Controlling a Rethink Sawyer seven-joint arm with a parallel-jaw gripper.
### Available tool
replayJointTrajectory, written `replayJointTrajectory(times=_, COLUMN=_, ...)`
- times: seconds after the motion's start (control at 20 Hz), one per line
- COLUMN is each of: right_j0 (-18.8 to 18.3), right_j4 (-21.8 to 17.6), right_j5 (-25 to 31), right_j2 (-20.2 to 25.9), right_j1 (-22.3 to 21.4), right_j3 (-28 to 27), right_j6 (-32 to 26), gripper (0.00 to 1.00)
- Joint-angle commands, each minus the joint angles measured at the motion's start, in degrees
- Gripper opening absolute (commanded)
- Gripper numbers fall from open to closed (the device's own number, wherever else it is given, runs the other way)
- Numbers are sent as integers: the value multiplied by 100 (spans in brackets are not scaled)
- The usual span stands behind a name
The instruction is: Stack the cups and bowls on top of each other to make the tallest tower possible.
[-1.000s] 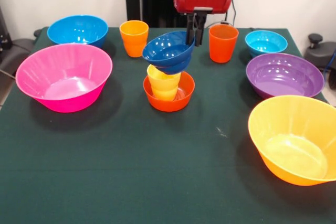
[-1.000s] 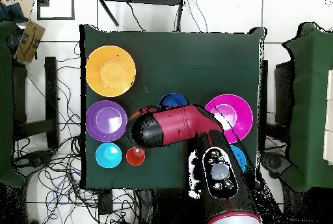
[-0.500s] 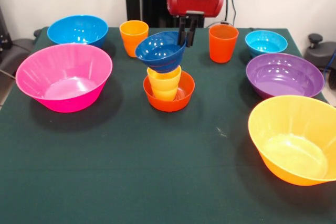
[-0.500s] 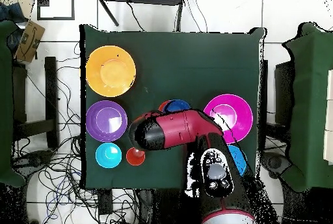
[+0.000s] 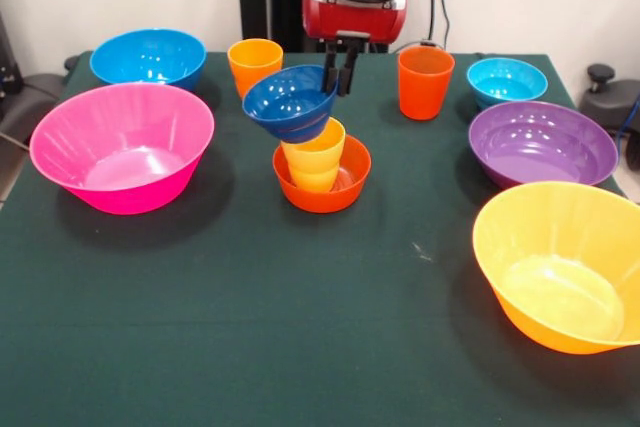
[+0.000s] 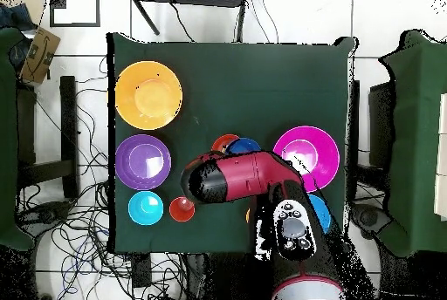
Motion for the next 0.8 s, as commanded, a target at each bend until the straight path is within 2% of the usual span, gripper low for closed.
replayJointTrajectory(times=0.05, right_j0=9, right_j4=-143, right_j5=-481, right_j2=166, right_j1=296, right_j3=-170, right_j6=429, gripper=0)
replayJointTrajectory(times=0.45, right_j0=-112, right_j4=28, right_j5=-413, right_j2=420, right_j1=331, right_j3=-75, right_j6=278, gripper=0)
replayJointTrajectory(times=0.8, right_j0=-11, right_j4=117, right_j5=-319, right_j2=359, right_j1=375, right_j3=-79, right_j6=422, gripper=0)
